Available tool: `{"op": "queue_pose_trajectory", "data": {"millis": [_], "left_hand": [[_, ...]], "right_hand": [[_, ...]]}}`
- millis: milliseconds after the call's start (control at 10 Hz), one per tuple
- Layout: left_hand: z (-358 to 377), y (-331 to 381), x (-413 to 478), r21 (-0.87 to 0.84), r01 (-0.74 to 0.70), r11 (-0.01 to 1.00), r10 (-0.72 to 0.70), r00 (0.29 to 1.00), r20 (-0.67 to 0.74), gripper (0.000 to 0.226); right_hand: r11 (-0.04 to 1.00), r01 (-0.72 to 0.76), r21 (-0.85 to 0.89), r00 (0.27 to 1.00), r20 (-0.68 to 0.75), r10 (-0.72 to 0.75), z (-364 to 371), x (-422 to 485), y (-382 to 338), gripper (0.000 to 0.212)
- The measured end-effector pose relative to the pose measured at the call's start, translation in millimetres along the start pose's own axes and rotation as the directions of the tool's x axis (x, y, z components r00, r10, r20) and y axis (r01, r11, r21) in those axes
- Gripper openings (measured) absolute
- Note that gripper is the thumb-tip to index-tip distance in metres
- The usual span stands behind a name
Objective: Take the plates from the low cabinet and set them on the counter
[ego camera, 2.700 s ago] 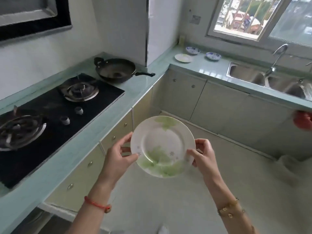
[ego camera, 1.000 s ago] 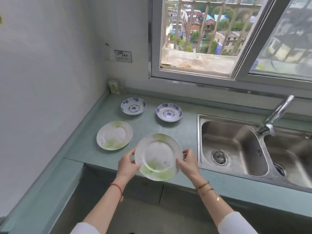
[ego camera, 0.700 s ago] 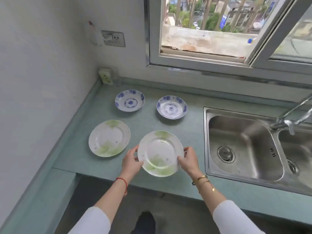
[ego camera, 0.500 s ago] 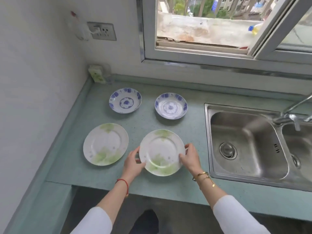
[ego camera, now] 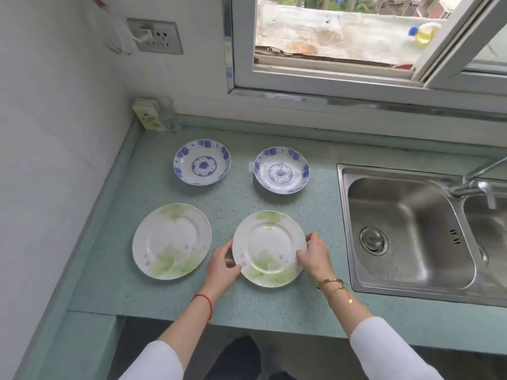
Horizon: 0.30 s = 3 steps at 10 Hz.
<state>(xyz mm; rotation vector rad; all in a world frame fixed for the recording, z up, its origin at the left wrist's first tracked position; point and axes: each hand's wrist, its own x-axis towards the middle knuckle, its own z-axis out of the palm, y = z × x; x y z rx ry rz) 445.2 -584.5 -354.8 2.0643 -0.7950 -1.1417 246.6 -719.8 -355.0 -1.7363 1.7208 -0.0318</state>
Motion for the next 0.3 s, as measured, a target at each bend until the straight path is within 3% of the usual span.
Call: {"op": "queue_pose_trajectory", "data": {"millis": [200,300], "left_hand": [[-2.8,-3.4,-3.2,0.031,-0.031,0.999,0.032,0.998,-0.047,0.07],[-8.9,-6.0,-8.5,-0.039,-0.03,0.999,0.025,0.99,-0.14,0.062]], "right_hand": [[0.998,0.023,-0.066,0.999,-0.028,-0.025,-4.1,-7.6,4.6,0.037],[0.998,0.023,0.06,0.995,-0.103,-0.016,-12.5,-14.0,7.2,0.039]]}}
